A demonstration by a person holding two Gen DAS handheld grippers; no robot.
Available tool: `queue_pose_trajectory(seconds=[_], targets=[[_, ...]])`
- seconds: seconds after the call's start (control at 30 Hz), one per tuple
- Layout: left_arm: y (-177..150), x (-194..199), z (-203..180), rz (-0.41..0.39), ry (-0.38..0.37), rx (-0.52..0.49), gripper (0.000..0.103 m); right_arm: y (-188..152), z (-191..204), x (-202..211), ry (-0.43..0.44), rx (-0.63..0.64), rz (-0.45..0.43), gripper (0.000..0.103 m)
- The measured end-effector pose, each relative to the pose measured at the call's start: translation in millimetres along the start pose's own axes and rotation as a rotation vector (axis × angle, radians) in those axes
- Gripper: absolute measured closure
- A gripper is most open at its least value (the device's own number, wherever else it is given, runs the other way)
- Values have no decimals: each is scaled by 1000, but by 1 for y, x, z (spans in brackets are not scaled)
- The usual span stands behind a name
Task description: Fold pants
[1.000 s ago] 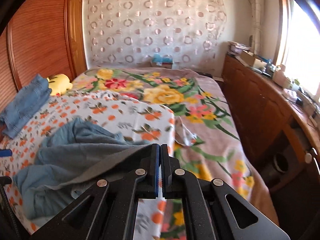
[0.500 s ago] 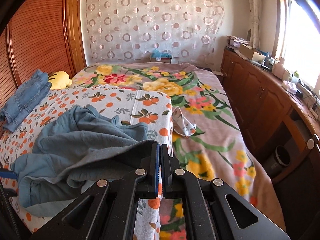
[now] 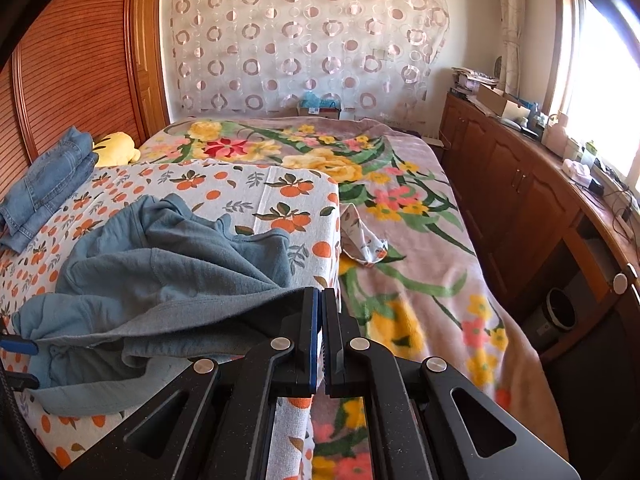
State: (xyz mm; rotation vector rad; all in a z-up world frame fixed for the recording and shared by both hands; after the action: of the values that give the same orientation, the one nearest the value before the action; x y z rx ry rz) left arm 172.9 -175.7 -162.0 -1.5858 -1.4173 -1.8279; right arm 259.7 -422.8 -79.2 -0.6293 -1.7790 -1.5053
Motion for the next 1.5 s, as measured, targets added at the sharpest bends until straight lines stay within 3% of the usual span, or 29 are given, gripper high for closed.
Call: queue_pose_trajectory(seconds=[0.1,0.3,0.53,0.87,1.0,1.3,1.37,1.5], targets=[[-6,5,5,-10,21,31,57,-1,0,-3,-1,2,6,102],[-6,3,12,-3,4,55,57,1,-7,-7,3,-4,15,102],[3,24,-5,-97,-32,14,57,-1,-6,-8,-1,4,20,102],[22,-2,2,-37,-11,-14,58,-2,-8,-12,2,4,32,102],[21,-13,1,-3,-13,-33,66,-1,-10,-12,3,0,34,102],[3,-21,11,47,-4,-7,69,0,-14,-4,6,-20,1,102],[2,-18,12,42,-15,4,75,-1,-12,-3,7,-21,-5,102],[2,-12,11,23,-27,0,97,-1,-10,0,4,-20,-16,102]])
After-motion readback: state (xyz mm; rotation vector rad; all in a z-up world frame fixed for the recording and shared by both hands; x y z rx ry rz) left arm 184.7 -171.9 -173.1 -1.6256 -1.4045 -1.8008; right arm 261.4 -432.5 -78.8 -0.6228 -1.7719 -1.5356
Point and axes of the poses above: each gripper's, at about its wrist camera, not at the fingertips, and x roughly against the way its jaws point, z to its left, y to its top, the point moved 5 cm from there along -x, roughly the way its jaws point, and after that the axes turned 13 degrees about z, right-handed, at the moved point
